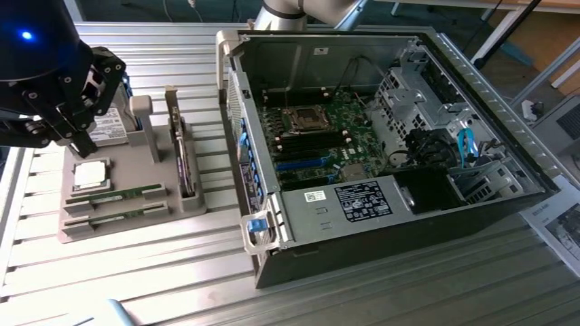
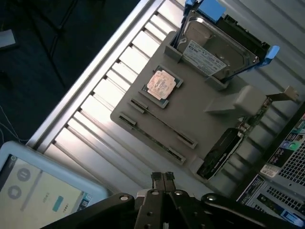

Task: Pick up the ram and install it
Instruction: 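Pick up the ram and move it above insertion slot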

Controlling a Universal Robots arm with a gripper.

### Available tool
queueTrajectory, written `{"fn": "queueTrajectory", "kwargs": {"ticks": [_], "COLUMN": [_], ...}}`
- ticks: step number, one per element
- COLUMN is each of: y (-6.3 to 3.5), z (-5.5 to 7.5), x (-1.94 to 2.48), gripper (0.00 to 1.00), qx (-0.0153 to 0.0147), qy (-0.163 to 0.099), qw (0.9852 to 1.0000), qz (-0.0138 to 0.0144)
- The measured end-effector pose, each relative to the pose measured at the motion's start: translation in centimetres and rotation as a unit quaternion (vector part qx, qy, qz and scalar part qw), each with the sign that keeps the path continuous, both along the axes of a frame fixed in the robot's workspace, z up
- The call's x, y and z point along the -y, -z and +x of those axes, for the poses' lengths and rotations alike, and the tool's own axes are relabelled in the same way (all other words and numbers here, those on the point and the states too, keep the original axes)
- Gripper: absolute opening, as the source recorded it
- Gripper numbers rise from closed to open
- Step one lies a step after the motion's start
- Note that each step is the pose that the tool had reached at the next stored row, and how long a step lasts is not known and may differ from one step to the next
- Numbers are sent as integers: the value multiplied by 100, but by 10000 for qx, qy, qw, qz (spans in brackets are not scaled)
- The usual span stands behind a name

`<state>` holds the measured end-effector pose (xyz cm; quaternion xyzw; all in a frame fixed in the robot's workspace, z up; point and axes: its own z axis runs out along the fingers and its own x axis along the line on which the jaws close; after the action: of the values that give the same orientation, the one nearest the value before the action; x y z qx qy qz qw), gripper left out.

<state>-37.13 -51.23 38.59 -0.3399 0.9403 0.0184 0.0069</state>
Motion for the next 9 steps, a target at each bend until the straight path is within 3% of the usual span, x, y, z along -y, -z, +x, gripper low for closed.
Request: {"fn": "queueTrajectory", "kwargs": {"ticks": [5, 9], "y": [11, 19], "z": [0, 0], "x": [0, 0], "gripper": [10, 10], "qx": [0, 0], "qy": [-501, -868], "qw": [9987, 9962], "qz": [0, 0]}}
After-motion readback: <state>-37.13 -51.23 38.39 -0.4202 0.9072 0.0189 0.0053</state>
